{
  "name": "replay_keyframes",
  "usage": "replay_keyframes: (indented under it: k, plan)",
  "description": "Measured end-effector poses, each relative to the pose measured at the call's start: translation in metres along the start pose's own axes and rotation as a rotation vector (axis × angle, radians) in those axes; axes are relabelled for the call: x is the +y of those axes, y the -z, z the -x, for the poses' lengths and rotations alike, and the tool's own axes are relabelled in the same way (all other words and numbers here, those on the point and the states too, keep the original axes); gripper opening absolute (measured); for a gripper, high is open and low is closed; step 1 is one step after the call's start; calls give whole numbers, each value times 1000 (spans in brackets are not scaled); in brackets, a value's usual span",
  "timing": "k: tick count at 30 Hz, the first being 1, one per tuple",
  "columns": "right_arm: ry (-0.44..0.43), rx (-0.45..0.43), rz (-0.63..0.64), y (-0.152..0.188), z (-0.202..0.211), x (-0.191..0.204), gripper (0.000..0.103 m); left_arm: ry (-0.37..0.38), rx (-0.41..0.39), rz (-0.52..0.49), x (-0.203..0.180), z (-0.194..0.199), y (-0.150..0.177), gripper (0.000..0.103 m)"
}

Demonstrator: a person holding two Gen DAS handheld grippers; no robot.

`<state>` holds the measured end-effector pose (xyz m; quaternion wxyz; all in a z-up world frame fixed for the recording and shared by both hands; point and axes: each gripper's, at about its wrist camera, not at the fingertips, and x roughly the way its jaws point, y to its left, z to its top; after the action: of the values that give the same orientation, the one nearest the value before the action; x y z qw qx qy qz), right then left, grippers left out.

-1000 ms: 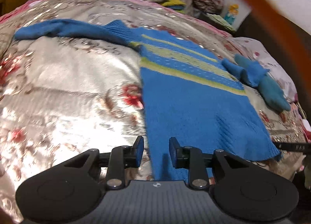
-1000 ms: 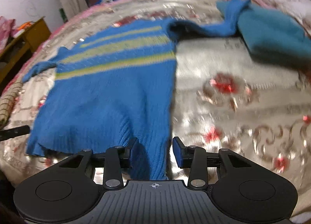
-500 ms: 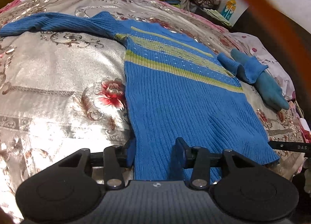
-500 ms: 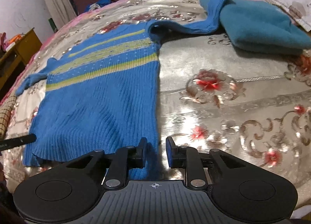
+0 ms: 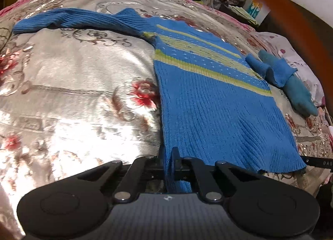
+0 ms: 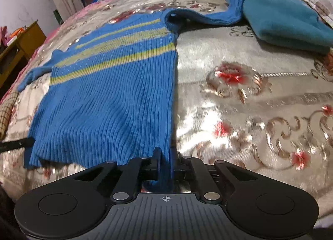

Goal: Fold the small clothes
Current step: 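Lay the hem flat with both grippers and open them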

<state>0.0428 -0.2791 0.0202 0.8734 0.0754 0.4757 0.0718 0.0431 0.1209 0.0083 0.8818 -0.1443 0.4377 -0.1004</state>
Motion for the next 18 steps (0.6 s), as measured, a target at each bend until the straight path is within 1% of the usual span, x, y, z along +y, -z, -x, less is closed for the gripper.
replay_keyframes:
  k: [2, 3, 5, 7, 10, 14, 18]
  plan:
    - [11, -1, 2, 1, 2, 1, 7, -19, -9, -21, -2, 5, -1, 13]
    - [19, -6, 5, 0, 4, 2, 7, -17, -14, -22, -3, 7, -2, 13]
    - [36, -23, 15, -1, 10, 3, 13, -7, -29, -15, -3, 14, -6, 13]
    - [55, -51, 27, -2, 17, 4, 15, -20, -51, -17, -3, 23, -10, 13]
    - [77, -98, 41, -5, 27, 6, 15, -46, -84, -34, -4, 34, -15, 13]
    - [50, -131, 18, -16, 25, 9, 17, -16, -105, -37, -14, 35, -22, 13]
    - [20, -145, 19, -27, 5, 16, 18, 21, -108, -91, -41, 20, -26, 13]
